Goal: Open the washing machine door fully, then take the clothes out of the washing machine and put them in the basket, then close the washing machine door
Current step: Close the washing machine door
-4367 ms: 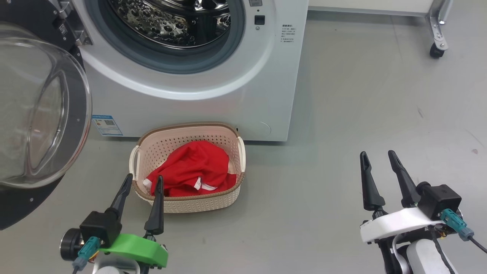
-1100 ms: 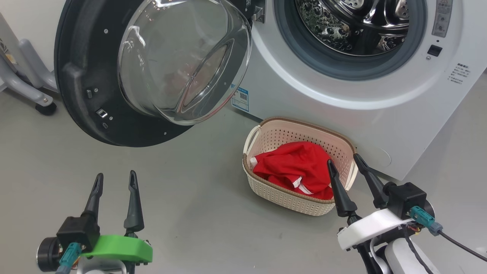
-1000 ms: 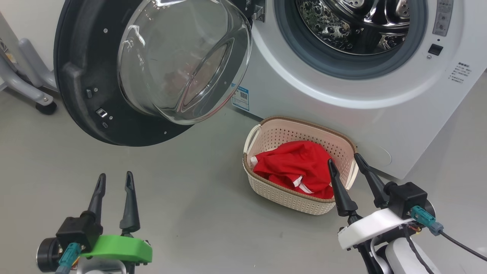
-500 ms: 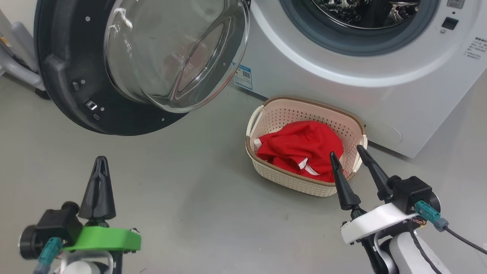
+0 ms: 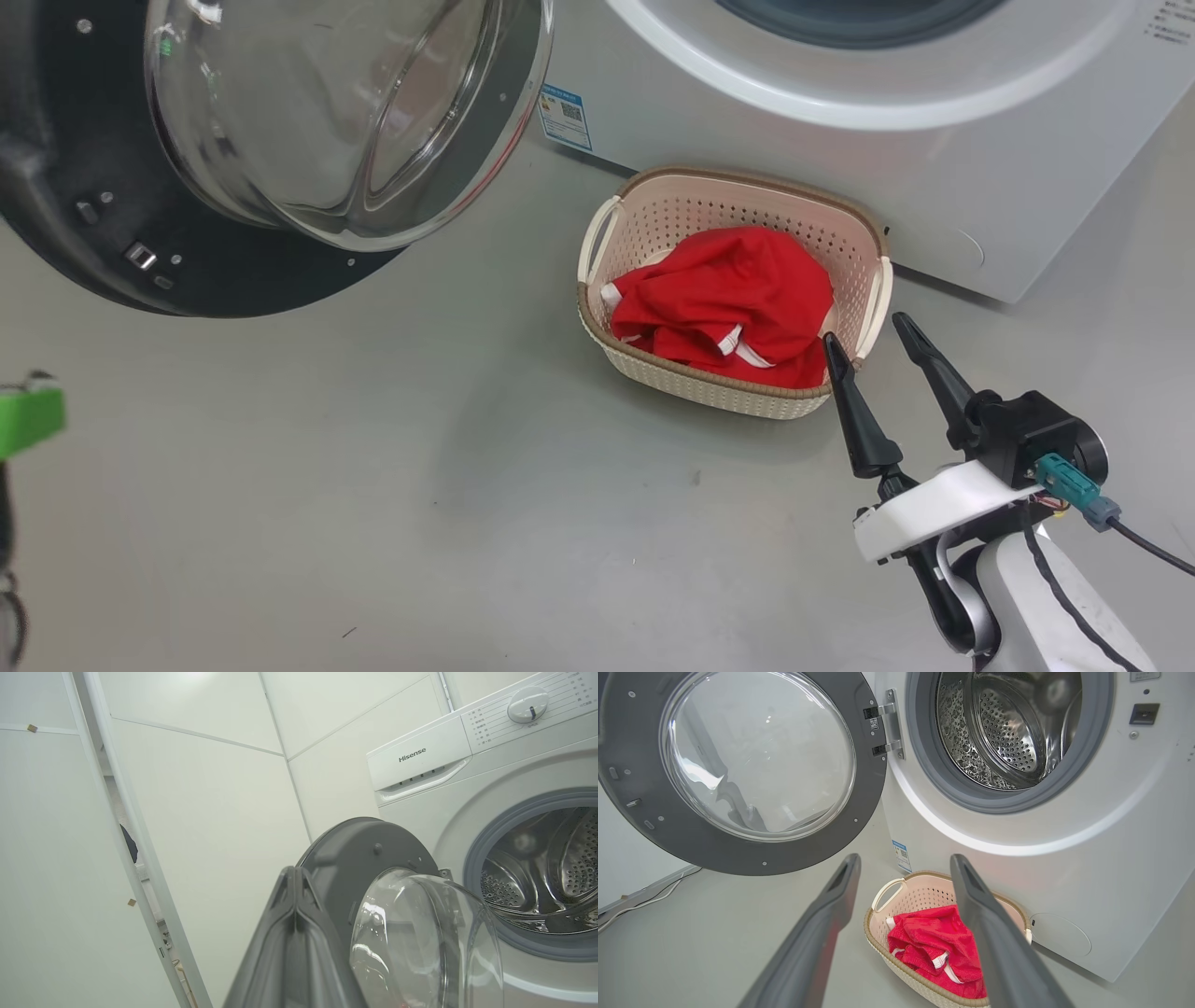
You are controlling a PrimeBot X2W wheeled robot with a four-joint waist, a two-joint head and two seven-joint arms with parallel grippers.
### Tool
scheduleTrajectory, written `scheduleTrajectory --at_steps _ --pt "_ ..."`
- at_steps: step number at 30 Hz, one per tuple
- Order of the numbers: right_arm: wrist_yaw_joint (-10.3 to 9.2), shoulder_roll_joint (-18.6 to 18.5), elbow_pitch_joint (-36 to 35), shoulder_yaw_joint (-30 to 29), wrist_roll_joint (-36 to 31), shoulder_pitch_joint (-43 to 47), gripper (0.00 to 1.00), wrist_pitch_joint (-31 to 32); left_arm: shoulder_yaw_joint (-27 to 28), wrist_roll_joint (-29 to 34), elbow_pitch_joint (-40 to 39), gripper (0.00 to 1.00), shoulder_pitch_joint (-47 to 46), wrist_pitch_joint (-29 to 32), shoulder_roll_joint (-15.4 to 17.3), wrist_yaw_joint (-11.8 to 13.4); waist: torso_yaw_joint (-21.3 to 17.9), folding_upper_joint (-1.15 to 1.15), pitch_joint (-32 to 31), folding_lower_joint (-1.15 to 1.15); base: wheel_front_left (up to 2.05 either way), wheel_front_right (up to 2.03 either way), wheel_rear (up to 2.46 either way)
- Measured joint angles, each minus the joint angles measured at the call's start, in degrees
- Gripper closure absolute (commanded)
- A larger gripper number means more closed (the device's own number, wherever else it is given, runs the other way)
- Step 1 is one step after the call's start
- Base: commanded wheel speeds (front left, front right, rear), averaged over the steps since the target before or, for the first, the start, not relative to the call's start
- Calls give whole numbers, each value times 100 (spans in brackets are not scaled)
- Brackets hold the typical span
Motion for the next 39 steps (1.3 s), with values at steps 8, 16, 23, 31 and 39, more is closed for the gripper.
scheduleTrajectory --at_steps 8,16,23,31,39 --pt "0 -33 -35 52 0 -78 0 48 973 -575 458 100 -1010 477 706 -70 -220 0 212 0 0 0 0" --pt "1 -53 -42 112 0 -149 0 48 1601 -1207 1675 100 -1600 1114 1039 21 -420 0 309 0 0 0 0" --pt "1 -100 -47 125 1 -163 0 48 2383 -2346 2815 100 -2231 1660 620 271 -523 0 352 0 0 0 0" --pt "2 -110 -71 167 1 -242 0 73 3118 -3206 3667 100 -2662 2127 360 402 -575 0 398 0 0 0 0" --pt "3 -118 -71 170 1 -247 0 73 3732 -3989 4448 100 -3224 2681 77 468 -600 0 424 0 0 0 0"
